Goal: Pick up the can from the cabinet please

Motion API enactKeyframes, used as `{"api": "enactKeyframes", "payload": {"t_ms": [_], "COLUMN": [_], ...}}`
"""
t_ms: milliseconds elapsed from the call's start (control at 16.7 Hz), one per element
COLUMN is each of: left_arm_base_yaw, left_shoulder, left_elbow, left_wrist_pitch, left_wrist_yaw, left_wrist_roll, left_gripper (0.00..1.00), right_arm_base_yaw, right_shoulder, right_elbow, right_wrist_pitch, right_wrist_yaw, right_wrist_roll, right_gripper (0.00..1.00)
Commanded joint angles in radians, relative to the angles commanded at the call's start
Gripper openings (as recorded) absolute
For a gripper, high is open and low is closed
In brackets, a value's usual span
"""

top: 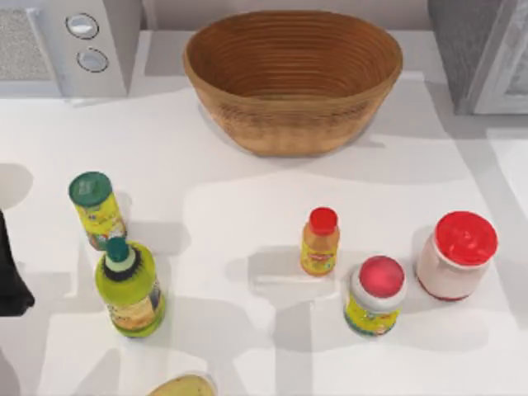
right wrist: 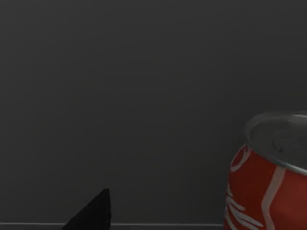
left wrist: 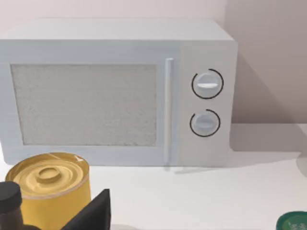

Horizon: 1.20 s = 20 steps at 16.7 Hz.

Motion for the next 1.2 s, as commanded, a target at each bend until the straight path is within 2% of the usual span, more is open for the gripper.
{"api": "enactKeyframes", "payload": {"t_ms": [300,1080,1200], "left_arm_base_yaw": [0.0,0.0,0.0], "left_shoulder": [0.0,0.0,0.0], "left_elbow": [0.0,0.0,0.0], "left_wrist_pitch": [0.0,0.0,0.0], "left_wrist_yaw": [0.0,0.0,0.0], "left_wrist_roll": [0.0,0.0,0.0], "left_gripper": [1.0,1.0,1.0], "right_arm_base_yaw": [-0.002,-0.002,-0.002], "right_shoulder": [0.017,0.017,0.017], "right_elbow": [0.019,0.019,0.019], "right_wrist_pitch": [-0.003,-0.003,-0.003], "right_wrist_yaw": [-0.002,-0.002,-0.002], "right_wrist_roll": [0.0,0.0,0.0], "right_gripper": [1.0,0.02,0.0]}}
